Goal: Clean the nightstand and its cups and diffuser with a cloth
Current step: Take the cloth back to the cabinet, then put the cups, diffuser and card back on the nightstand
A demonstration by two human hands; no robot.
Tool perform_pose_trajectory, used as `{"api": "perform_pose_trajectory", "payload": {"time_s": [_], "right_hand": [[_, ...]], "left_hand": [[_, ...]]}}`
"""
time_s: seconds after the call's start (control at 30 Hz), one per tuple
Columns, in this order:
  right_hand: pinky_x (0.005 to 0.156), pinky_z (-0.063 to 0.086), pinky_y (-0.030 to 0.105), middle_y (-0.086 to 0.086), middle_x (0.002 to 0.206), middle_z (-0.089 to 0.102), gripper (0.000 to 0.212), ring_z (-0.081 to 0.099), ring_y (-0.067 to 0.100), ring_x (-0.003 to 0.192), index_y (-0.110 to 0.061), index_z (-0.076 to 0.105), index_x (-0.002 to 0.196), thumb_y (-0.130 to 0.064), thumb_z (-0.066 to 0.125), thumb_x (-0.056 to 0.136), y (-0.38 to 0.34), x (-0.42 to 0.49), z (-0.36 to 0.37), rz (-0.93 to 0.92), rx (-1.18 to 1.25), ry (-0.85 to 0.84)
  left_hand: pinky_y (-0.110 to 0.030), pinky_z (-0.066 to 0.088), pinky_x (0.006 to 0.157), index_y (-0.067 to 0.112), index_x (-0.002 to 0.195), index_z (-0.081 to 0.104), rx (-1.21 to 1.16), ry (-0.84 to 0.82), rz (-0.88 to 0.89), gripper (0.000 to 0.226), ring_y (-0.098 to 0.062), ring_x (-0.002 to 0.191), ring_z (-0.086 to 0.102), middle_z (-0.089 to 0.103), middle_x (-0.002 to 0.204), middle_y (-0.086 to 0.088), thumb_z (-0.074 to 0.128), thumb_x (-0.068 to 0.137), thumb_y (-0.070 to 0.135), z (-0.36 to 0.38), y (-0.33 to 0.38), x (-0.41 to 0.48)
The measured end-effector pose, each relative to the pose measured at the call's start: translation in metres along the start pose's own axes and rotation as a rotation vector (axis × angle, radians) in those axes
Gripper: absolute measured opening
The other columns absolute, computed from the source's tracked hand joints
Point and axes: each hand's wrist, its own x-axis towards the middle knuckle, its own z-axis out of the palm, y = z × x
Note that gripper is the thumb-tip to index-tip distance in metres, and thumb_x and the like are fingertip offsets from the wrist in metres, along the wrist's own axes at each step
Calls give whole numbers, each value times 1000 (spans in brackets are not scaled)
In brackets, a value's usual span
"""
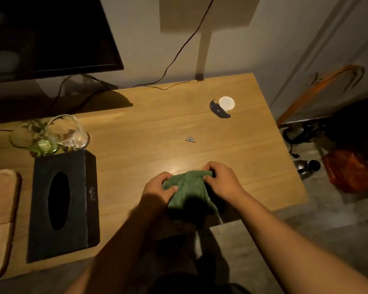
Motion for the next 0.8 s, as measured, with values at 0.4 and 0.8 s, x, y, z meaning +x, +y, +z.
{"api": "perform_pose_trajectory", "payload": {"time_s": [0.4, 0.8], "right_hand": [[90, 45, 40, 8, 111, 53, 37, 49, 27, 104, -18, 53, 115, -24, 60, 79, -1, 13, 7, 79, -191, 106], [85, 53, 42, -1, 96, 68, 22, 63, 16, 90, -24, 60, 105, -34, 51, 89, 109, -211, -21, 394, 238, 360]], "left_hand": [[-39, 49, 76, 20, 106, 54, 843, 128, 203, 38, -27, 97, 52, 53, 104, -6, 70, 79, 40, -12, 19, 34], [-36, 49, 77, 12, 108, 56, 923, -503, 711, 23, -29, 95, 61, 61, 104, -11, 58, 91, 26, 120, 101, -25]]}}
